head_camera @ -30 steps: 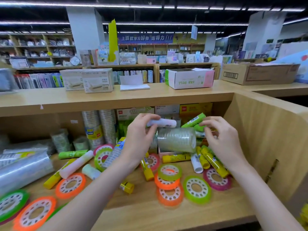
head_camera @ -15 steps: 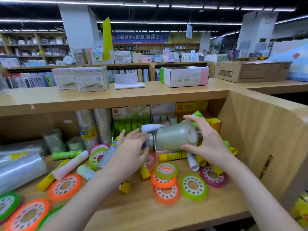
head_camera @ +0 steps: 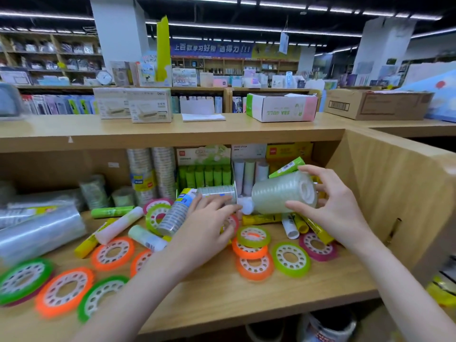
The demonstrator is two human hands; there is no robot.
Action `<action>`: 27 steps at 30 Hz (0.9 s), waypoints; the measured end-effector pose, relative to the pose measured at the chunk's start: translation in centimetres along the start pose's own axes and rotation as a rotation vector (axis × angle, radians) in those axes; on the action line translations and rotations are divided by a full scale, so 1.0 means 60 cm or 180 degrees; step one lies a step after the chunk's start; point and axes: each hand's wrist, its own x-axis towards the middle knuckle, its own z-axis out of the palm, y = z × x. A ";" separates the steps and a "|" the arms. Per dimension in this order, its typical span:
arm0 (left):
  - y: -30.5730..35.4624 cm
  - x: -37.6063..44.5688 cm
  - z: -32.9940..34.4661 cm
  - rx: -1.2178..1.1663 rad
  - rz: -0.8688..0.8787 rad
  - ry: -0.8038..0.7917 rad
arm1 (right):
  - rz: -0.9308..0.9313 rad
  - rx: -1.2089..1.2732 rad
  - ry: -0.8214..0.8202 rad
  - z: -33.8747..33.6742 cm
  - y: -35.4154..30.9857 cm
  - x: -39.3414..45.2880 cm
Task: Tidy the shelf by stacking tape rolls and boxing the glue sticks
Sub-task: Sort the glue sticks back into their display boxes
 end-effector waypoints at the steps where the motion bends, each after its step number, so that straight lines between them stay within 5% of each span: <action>1: 0.002 -0.002 0.000 -0.0006 -0.0063 -0.0109 | -0.0089 -0.0062 0.0043 0.001 -0.004 -0.003; 5: -0.004 -0.008 -0.007 -0.0214 -0.0169 -0.0052 | -0.0343 -0.0069 0.0256 0.000 -0.027 -0.010; 13: -0.073 -0.118 -0.073 -0.0274 -0.0416 0.0996 | -0.0197 0.1054 0.0186 0.072 -0.120 0.012; 21: -0.241 -0.249 -0.182 0.0749 -0.1573 0.0493 | -0.1556 0.0411 -0.0688 0.256 -0.264 0.062; 27: -0.321 -0.318 -0.220 0.0302 -0.1659 0.0366 | -0.1729 -0.0348 -0.1063 0.355 -0.321 0.085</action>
